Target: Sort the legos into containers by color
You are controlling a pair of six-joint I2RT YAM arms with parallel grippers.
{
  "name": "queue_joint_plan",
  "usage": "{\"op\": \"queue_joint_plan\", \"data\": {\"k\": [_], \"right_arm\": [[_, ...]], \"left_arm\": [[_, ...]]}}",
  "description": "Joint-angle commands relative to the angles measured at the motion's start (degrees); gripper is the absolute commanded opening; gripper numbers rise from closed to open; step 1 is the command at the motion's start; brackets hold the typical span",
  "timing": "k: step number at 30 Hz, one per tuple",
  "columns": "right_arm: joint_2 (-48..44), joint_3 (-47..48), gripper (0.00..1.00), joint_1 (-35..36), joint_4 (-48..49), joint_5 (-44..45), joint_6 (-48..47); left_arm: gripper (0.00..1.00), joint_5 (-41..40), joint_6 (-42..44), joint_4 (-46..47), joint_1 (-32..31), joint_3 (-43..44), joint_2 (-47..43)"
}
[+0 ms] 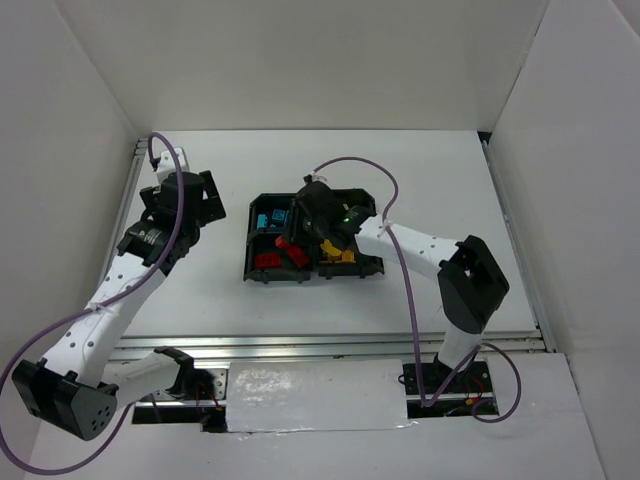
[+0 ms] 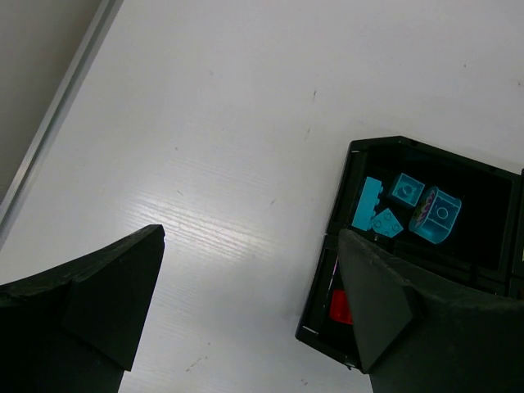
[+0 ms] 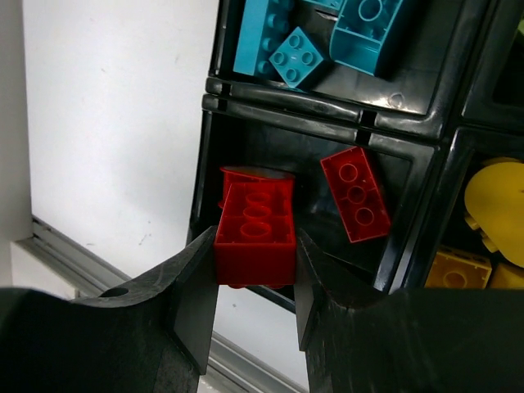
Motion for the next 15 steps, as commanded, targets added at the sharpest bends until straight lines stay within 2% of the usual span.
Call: {"op": "queue_joint_plan", "data": {"k": [1, 15], "right_arm": [[-0.99, 2.04, 0.0, 1.22, -2.25, 3.69, 0.65], [-3.11, -0.25, 0.0, 1.4, -1.72, 3.52, 0.21]], "left_arm": [[1.0, -2.79, 0.58, 1.36, -0.27, -0.04, -1.68], [0.99, -0.77, -0.38, 3.47, 0.78, -2.15, -1.85]]}}
